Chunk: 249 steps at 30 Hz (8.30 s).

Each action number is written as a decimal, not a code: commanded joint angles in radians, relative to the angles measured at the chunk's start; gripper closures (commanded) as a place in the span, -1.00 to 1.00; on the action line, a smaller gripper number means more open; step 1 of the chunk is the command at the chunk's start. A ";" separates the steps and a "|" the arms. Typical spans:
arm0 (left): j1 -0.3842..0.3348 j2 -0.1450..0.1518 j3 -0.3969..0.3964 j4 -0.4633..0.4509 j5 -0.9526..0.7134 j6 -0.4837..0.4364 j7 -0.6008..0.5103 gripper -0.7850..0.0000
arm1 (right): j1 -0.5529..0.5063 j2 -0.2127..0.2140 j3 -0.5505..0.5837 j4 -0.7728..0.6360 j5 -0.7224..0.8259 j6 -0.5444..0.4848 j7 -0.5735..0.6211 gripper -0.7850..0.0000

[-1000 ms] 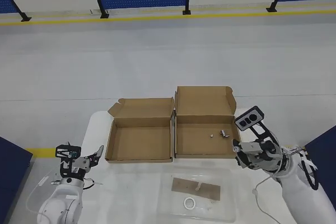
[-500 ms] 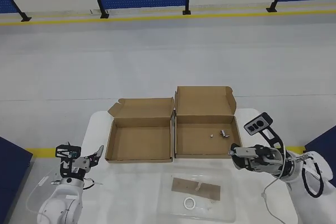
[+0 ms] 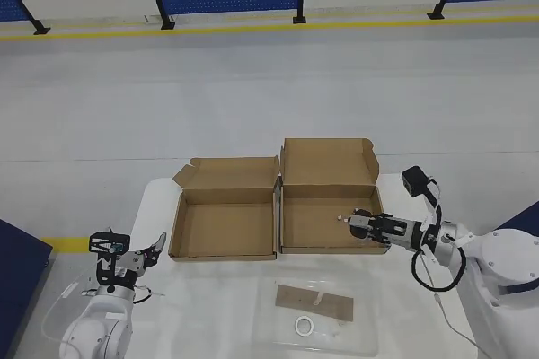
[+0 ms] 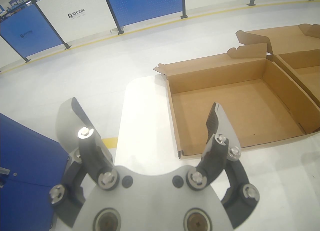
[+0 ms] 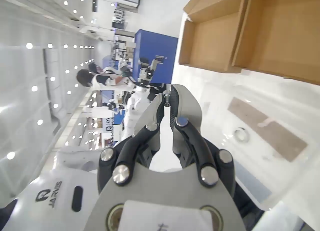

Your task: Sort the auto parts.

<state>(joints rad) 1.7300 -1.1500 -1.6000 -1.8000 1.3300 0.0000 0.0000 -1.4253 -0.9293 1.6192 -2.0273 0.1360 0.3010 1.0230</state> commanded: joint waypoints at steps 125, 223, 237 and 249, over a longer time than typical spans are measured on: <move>0.000 0.000 0.000 0.000 0.000 0.000 0.000 -1.00 | 0.815 -0.358 -0.834 1.089 -0.673 -0.018 -0.125 -1.00; 0.026 0.007 0.049 -0.252 0.132 -0.130 -0.253 -1.00 | -0.090 -0.112 0.204 0.322 0.309 -0.520 0.513 -1.00; -0.033 0.017 0.133 -0.414 0.118 -0.387 -0.596 -1.00 | -0.090 -0.112 0.204 0.322 0.309 -0.520 0.513 -1.00; -0.194 0.011 0.426 -0.539 0.080 -0.583 -1.124 -1.00 | -0.090 -0.112 0.204 0.322 0.309 -0.520 0.513 -1.00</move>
<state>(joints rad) 1.5631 -1.1364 -1.2220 -2.3362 1.3975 -0.5849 -1.0197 -1.5149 -1.0414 1.8236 -1.7053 0.4454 -0.2191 1.5359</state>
